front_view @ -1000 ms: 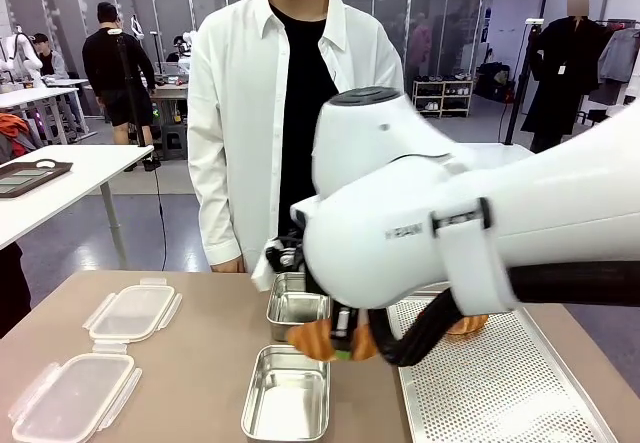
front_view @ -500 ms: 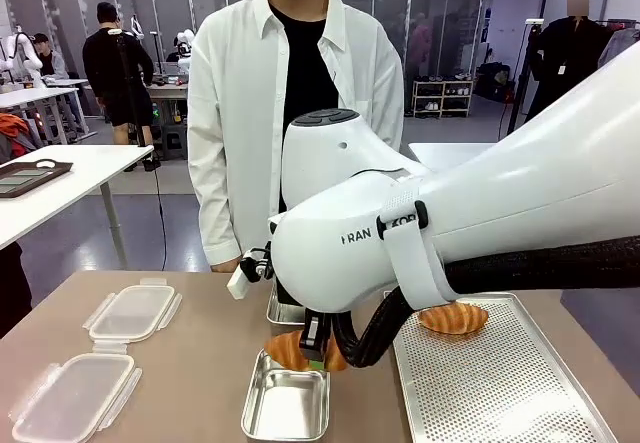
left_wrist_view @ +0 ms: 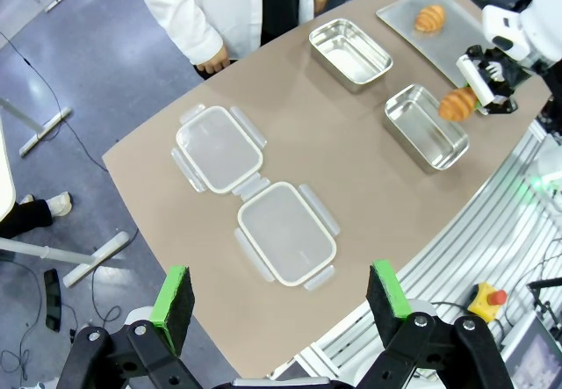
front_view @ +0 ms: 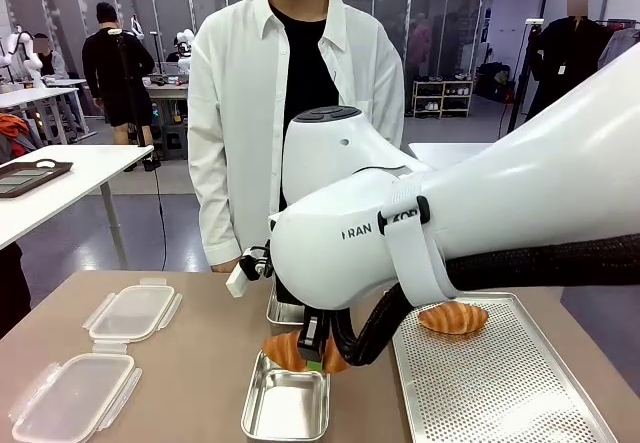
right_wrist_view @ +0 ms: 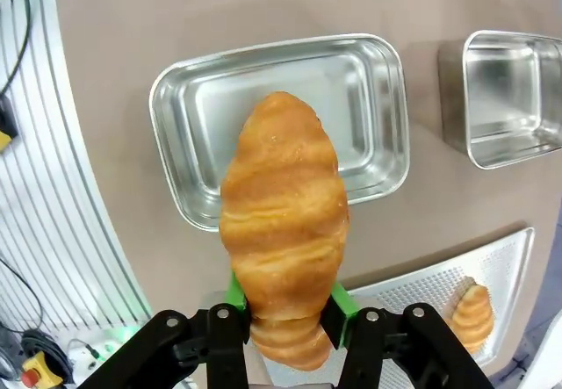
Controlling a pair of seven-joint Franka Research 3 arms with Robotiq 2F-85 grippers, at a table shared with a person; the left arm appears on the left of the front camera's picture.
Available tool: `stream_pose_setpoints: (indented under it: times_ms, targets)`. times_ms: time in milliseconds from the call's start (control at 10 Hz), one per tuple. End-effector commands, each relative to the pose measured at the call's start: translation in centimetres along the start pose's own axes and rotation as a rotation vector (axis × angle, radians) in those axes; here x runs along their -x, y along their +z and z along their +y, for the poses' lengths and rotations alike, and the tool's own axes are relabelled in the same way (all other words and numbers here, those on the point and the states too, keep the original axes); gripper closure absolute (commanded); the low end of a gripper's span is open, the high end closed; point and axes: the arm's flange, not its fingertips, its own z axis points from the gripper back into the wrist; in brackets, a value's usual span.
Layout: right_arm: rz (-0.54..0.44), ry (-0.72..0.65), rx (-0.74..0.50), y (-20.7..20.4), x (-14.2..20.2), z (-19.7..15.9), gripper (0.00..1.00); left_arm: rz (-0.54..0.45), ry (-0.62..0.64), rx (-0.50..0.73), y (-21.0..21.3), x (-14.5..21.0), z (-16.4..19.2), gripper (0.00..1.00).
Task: Place the bread into the airtight container.
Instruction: Pick up a Butter Roll and place it into an empty Airtight Container.
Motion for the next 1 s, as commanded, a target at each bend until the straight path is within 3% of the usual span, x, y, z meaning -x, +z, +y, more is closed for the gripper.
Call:
stream_pose_setpoints:
  times_ms: [0,600,900]
  targets:
    - [-0.084,-0.158,-0.071,-1.1,0.2,-0.2,0.66,-0.001,-0.006,0.0,0.2,-0.1,0.0,0.0]
    - [-0.119,-0.927,-0.093,-5.0,-1.5,-0.1,0.66,-0.001,-0.006,0.0,0.2,-0.1,0.0,0.0]
    - [-0.138,-1.139,-0.083,-7.3,-3.5,0.3,0.66,-0.001,-0.006,0.0,0.2,-0.1,0.0,0.0]
